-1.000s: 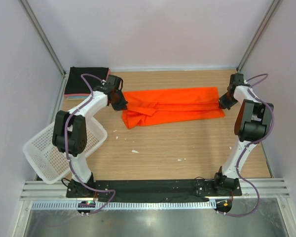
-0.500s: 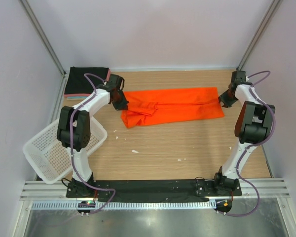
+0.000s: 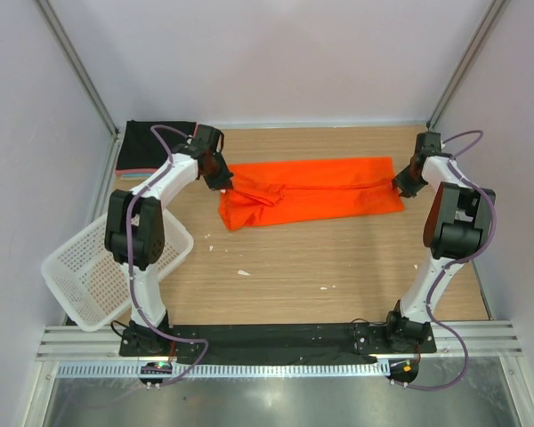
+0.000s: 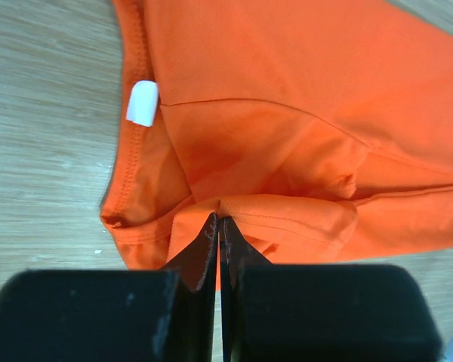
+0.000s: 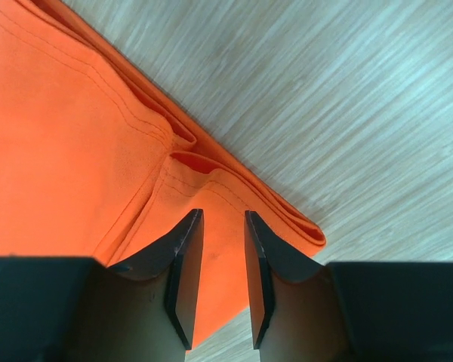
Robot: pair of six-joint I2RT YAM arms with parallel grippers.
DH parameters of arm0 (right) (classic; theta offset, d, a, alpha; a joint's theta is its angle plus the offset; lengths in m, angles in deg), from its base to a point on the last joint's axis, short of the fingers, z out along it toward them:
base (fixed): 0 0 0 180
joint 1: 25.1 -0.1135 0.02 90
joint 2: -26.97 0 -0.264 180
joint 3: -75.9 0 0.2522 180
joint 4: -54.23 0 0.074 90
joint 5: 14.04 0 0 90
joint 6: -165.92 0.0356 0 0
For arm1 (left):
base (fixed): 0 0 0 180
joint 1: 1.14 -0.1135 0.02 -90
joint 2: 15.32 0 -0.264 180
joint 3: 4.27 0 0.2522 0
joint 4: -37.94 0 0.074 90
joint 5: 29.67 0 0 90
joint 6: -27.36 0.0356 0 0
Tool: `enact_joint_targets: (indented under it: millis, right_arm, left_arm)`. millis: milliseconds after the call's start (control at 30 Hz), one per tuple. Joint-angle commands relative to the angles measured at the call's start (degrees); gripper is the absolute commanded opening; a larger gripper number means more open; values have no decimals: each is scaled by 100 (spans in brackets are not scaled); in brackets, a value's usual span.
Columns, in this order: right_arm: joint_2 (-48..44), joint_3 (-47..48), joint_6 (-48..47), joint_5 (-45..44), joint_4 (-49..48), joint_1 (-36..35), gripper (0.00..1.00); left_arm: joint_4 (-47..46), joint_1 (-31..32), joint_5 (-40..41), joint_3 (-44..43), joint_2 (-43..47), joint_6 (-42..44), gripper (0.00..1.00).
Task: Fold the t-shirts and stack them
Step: Fold the tshirt
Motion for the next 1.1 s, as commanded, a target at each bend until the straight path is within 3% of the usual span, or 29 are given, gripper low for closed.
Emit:
enact_joint_targets:
  millis: [0, 67, 333, 1067]
  right_arm:
    - [-360, -8, -437, 133, -471, -25, 35]
    - [-396, 97, -491, 106, -446, -25, 40]
    - [-19, 536, -544, 71, -24, -51, 43]
    - [711, 1082, -280, -579, 381, -342, 40]
  left_arm:
    - [121, -62, -257, -314, -21, -13, 0]
    - [121, -62, -354, -323, -4, -74, 0]
    - [86, -54, -460, -367, 49, -109, 0]
    - [-46, -54, -548, -332, 58, -127, 0]
